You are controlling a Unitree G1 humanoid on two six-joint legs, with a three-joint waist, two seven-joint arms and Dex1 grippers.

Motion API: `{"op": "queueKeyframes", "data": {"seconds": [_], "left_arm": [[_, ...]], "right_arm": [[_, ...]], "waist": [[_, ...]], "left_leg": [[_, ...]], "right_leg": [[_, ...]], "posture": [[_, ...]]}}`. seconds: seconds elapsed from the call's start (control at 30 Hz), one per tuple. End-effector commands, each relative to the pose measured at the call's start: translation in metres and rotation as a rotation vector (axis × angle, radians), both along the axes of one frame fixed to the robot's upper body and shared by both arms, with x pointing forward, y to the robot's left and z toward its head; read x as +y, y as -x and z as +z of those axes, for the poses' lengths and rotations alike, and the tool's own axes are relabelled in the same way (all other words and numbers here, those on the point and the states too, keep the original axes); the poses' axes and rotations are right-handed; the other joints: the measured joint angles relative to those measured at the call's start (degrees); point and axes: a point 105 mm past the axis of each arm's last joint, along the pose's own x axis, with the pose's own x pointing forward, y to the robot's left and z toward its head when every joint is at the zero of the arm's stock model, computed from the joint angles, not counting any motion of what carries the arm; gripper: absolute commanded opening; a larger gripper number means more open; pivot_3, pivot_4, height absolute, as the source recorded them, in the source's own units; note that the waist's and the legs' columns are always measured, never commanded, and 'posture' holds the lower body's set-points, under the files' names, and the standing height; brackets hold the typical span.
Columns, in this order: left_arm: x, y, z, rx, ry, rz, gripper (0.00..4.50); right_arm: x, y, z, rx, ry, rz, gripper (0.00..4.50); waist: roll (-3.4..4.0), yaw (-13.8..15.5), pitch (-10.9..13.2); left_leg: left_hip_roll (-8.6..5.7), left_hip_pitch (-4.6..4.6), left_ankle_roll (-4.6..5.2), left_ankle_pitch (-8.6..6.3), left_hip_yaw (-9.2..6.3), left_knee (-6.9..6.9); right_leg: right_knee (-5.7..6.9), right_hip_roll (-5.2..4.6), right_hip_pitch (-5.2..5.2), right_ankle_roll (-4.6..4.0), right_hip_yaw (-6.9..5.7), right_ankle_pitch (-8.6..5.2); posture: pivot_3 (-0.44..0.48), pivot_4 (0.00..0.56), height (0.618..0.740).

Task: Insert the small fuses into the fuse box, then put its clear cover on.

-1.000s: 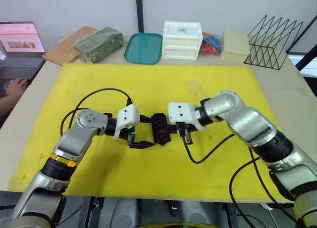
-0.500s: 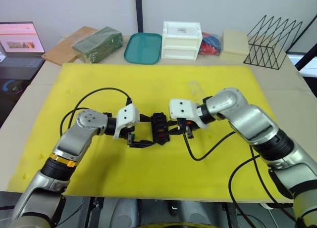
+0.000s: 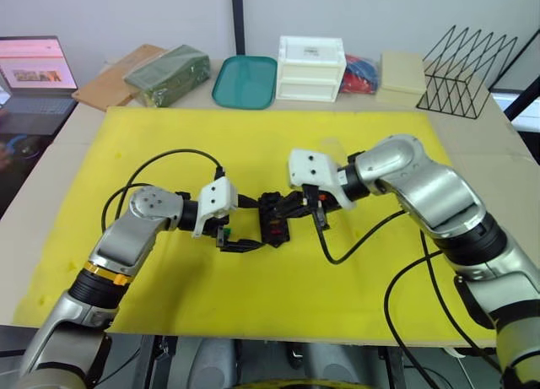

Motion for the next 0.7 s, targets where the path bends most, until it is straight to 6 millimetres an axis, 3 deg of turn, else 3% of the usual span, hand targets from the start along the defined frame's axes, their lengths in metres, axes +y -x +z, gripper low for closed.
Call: {"op": "queueKeyframes", "data": {"seconds": [0.03,0.7], "left_arm": [[0.001,0.001,0.010,-0.036,0.016,-0.004,4.50],[0.001,0.000,0.009,-0.040,0.012,0.000,4.50]], "right_arm": [[0.006,0.006,0.004,-0.031,-0.040,0.038,0.03],[-0.008,-0.005,-0.053,0.028,0.055,-0.006,0.03]], "waist": [[0.00,0.1,0.0],[0.00,0.0,0.0]], "left_leg": [[0.00,0.00,0.00,0.00,-0.01,0.00],[-0.01,0.04,0.00,0.00,0.01,0.00]], "right_leg": [[0.00,0.00,0.00,0.00,-0.01,0.00],[-0.01,-0.01,0.04,0.00,0.00,0.00]], "posture": [[0.000,0.150,0.740],[0.000,0.150,0.740]]}}
